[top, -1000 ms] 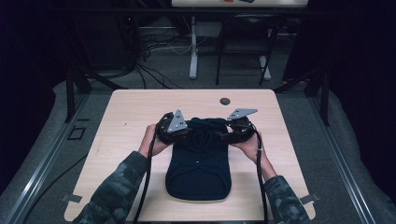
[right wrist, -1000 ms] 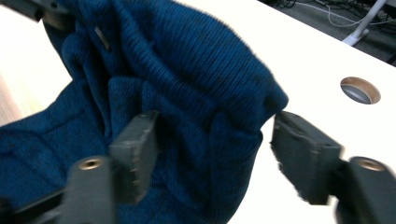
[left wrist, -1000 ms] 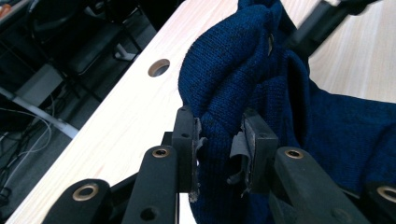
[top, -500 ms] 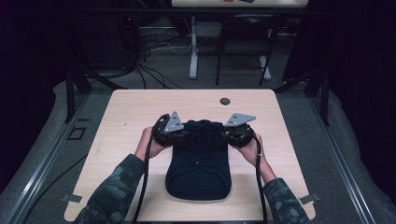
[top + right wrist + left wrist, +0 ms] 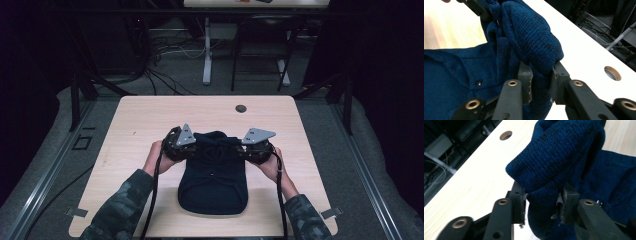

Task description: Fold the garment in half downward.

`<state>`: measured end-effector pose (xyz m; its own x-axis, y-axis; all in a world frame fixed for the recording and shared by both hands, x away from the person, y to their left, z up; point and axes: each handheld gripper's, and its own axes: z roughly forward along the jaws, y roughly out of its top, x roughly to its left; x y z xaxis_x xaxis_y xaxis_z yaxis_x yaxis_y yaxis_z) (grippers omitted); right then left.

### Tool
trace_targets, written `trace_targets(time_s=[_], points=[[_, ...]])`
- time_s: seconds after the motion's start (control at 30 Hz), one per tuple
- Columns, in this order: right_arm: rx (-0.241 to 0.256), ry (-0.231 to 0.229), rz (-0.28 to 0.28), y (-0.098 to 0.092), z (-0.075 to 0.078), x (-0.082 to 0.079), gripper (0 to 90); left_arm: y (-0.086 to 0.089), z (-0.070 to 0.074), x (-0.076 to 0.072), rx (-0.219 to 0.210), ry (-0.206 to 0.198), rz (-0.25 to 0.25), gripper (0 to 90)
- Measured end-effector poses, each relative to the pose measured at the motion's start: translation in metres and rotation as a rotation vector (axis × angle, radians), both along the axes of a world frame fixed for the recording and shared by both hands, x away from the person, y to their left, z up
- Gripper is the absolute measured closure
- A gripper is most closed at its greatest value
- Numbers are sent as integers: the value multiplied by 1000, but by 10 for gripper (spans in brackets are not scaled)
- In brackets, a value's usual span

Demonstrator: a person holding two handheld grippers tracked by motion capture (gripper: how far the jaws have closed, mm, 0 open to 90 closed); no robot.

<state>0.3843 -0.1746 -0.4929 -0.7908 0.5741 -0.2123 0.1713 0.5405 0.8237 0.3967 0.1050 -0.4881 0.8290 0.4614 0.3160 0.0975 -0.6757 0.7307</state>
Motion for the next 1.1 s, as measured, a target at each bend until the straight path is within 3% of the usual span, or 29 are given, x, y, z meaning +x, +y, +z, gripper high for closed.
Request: trace_targets(time_s=[0.07, 0.17, 0.77, 1.1], points=[[-4, 27, 21, -1, 0, -2, 670, 0, -1, -4, -6, -11, 1, 667], [-16, 34, 29, -2, 1, -6, 648, 1, -4, -9, -10, -18, -3, 671], [-58, 63, 82, -2, -11, -36, 650, 6, -21, -38, -9, 2, -43, 675], [-92, 83, 102, 1, -25, -56, 643, 9, -36, -53, -3, 44, -78, 669]])
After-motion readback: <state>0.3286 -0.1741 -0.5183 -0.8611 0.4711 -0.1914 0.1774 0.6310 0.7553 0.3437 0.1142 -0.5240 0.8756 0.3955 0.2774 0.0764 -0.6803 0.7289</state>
